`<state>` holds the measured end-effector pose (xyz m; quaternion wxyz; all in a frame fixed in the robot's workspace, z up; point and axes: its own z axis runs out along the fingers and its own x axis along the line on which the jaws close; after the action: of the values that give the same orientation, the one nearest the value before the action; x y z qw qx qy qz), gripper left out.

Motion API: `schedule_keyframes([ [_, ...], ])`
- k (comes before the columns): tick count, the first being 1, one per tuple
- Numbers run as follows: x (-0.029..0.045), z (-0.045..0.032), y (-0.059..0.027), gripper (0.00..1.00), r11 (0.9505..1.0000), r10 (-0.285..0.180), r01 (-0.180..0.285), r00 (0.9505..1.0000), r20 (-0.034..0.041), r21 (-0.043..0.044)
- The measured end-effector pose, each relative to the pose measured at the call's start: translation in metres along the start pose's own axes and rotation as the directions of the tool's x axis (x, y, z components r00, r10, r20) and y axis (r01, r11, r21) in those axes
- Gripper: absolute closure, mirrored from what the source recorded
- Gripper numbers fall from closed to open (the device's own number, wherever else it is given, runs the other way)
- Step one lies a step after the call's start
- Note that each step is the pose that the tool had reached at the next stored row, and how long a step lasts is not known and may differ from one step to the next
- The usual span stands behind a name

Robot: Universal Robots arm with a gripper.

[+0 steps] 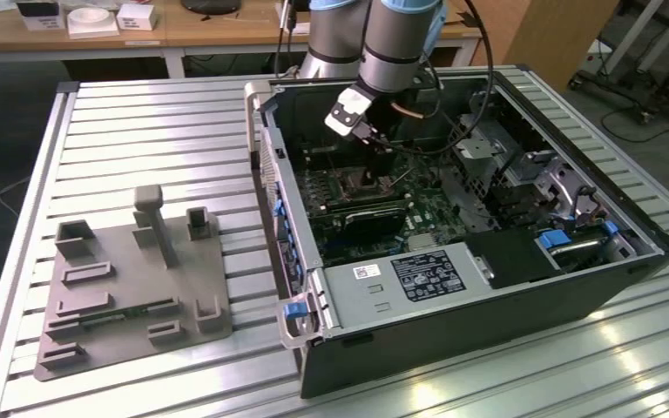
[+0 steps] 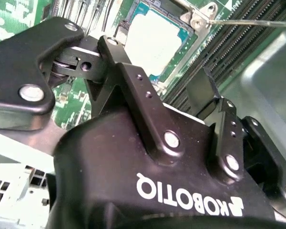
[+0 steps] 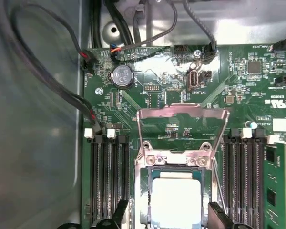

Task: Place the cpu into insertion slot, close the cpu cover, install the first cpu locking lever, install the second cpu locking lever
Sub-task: 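Place the cpu into insertion slot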

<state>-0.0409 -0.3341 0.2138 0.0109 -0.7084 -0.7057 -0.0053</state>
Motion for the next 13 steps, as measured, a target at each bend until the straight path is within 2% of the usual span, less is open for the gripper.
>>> schedule_keyframes([
  [2, 0.0001, -0.0058, 0.0, 0.27, 1.0, 0.0, 0.0, 1.0, 0.0, 0.0],
  [3, 0.0002, -0.0073, -0.0001, 0.34, 1.0, 0.0, 0.0, 1.0, 0.0, 0.0],
  [5, 0.0002, -0.0079, 0.0, 0.45, 1.0, 0.0, 0.0, 1.0, -0.0001, 0.0],
  [6, 0.0002, -0.0079, 0.0, 0.45, 1.0, 0.0, 0.0, 1.0, -0.0003, -0.0001],
  [9, 0.0002, -0.0081, -0.0001, 0.63, 1.0, 0.0, 0.0, 1.0, -0.0001, 0.0],
  [10, 0.0002, -0.0081, 0.0, 0.63, 1.0, 0.0, 0.0, 1.0, -0.0001, 0.0],
  [13, 0.0002, -0.0081, -0.0001, 0.75, 1.0, 0.0, 0.0, 1.0, -0.0001, 0.0],
])
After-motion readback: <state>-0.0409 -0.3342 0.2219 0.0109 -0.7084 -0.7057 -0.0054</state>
